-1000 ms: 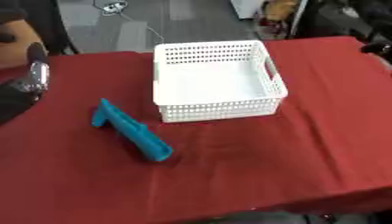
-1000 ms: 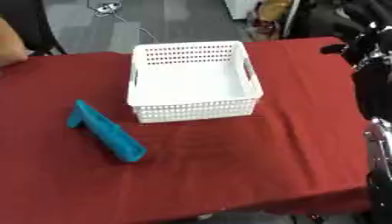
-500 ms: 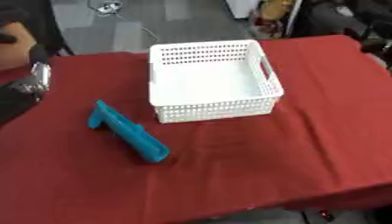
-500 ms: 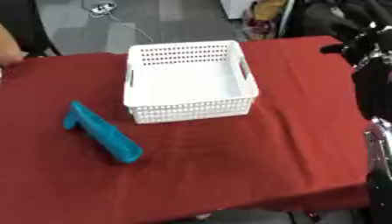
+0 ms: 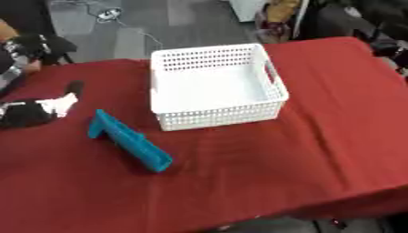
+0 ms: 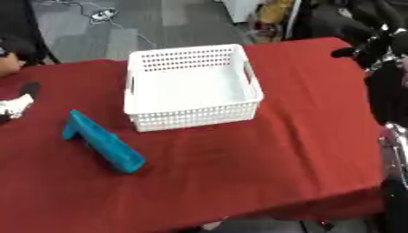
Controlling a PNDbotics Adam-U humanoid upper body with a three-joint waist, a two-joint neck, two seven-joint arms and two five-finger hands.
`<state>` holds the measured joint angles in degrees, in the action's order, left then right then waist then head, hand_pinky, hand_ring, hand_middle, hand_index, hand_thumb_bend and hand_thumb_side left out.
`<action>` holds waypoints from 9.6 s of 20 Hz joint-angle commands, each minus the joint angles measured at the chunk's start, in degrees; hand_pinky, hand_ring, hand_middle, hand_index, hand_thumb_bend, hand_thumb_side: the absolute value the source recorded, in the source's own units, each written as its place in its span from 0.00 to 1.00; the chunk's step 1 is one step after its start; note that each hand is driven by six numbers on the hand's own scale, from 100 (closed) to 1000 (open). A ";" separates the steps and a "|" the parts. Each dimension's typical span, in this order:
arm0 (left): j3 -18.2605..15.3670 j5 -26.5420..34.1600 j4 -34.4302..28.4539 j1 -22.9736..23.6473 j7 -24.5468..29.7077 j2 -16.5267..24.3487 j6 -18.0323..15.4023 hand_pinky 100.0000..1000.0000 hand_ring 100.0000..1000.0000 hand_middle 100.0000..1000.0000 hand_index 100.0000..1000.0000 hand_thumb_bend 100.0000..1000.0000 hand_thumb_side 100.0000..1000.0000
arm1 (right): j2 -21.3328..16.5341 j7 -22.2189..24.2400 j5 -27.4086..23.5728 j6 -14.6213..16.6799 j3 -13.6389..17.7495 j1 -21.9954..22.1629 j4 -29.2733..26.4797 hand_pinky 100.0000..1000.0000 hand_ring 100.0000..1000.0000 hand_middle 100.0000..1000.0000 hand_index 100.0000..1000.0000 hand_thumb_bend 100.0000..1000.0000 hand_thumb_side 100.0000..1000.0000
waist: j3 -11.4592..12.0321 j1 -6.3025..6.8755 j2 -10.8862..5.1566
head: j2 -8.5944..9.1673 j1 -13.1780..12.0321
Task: Pick up objects on the table and place them in the box.
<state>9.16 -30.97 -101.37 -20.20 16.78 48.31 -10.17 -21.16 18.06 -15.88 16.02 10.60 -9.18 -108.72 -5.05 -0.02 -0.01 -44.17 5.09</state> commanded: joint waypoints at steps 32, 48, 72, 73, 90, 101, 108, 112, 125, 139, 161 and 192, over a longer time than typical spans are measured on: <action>11.82 -0.78 18.19 -16.56 16.50 -0.13 -9.40 0.84 0.84 0.79 0.90 0.29 0.70 | -1.45 1.17 -0.07 -0.09 -0.23 -0.52 -0.22 0.64 0.85 0.90 1.00 0.00 1.00 | -0.80 0.53 -0.97 | 0.05 0.40; 16.17 1.33 20.93 -17.46 20.11 -1.50 -11.47 0.84 0.84 0.79 0.90 0.29 0.82 | -1.55 1.26 -0.18 -0.14 -0.28 -0.85 -0.20 0.64 0.85 0.90 1.00 0.00 1.00 | -1.08 0.65 -0.92 | 0.05 0.36; 18.67 3.86 23.91 -18.25 26.36 -3.70 -13.56 0.83 0.82 0.77 0.89 0.31 0.93 | -1.43 1.44 -0.36 -0.34 -0.45 -1.28 -0.20 0.64 0.85 0.90 1.00 0.00 1.00 | -1.56 0.86 -0.85 | 0.05 0.42; 18.76 3.87 23.95 -18.26 26.54 -3.76 -13.64 0.84 0.82 0.77 0.89 0.32 0.93 | -1.42 1.46 -0.35 -0.35 -0.46 -1.30 -0.19 0.64 0.85 0.90 1.00 0.00 1.00 | -1.58 0.87 -0.84 | 0.05 0.45; 19.00 0.61 23.01 -17.20 27.73 -1.79 -16.45 0.88 0.83 0.77 0.90 0.49 0.89 | -1.30 1.47 -0.28 -0.50 -0.45 -1.39 -0.12 0.64 0.85 0.90 1.00 0.00 1.00 | -1.68 1.05 -0.78 | 0.05 0.79; 19.23 -5.70 20.08 -17.06 25.86 -0.43 -21.08 0.90 0.84 0.77 0.90 0.57 0.87 | -1.41 1.49 -0.37 -0.48 -0.44 -1.51 -0.11 0.64 0.85 0.90 1.00 0.00 1.00 | -1.83 1.15 -0.71 | 0.05 0.99; 19.57 -6.29 20.62 -17.12 25.94 -1.06 -21.57 0.90 0.83 0.75 0.89 0.57 0.89 | -1.45 1.54 -0.42 -0.50 -0.49 -1.69 -0.13 0.64 0.85 0.90 1.00 0.00 1.00 | -2.00 1.20 -0.61 | 0.05 1.05; 19.64 -7.26 21.43 -17.28 26.15 -1.85 -22.02 0.91 0.83 0.75 0.89 0.61 0.88 | -1.43 1.53 -0.49 -0.53 -0.51 -1.97 -0.15 0.64 0.85 0.90 1.00 0.00 1.00 | -2.22 1.24 -0.49 | 0.05 1.12; 19.27 -14.26 22.85 -16.53 23.41 -3.77 -25.00 0.91 0.83 0.75 0.90 0.64 0.89 | -1.07 1.34 -0.92 -0.88 -0.51 -3.29 -0.08 0.64 0.85 0.90 1.00 0.00 1.00 | -2.77 1.36 -0.13 | 0.05 1.38; 19.74 -11.96 21.46 -14.41 23.12 -1.69 -24.96 0.87 0.81 0.74 0.88 0.62 0.92 | -1.10 1.17 -0.98 -0.98 -0.40 -3.42 -0.04 0.64 0.85 0.90 1.00 0.00 1.00 | -2.90 1.44 -0.15 | 0.05 1.53; 19.81 -11.19 21.54 -12.17 22.87 -2.86 -24.00 0.81 0.75 0.68 0.84 0.59 0.91 | -0.79 1.20 -1.30 -1.12 -0.45 -3.45 -0.17 0.64 0.85 0.90 1.00 0.00 1.00 | -2.73 1.28 -0.02 | 0.05 1.74; 14.18 -24.20 32.85 -14.71 -9.41 -12.57 -26.37 0.00 0.00 0.00 0.04 0.00 0.32 | -0.11 1.12 -1.59 -1.15 -0.31 -4.37 -0.32 0.64 0.85 0.90 1.00 0.00 1.00 | -3.00 0.52 0.88 | 0.05 1.44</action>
<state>24.78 -54.75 -68.38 -33.85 10.92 35.07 -36.57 -20.62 19.31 -17.33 14.94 10.03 -12.50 -108.03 -7.99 0.61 1.32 -44.18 6.14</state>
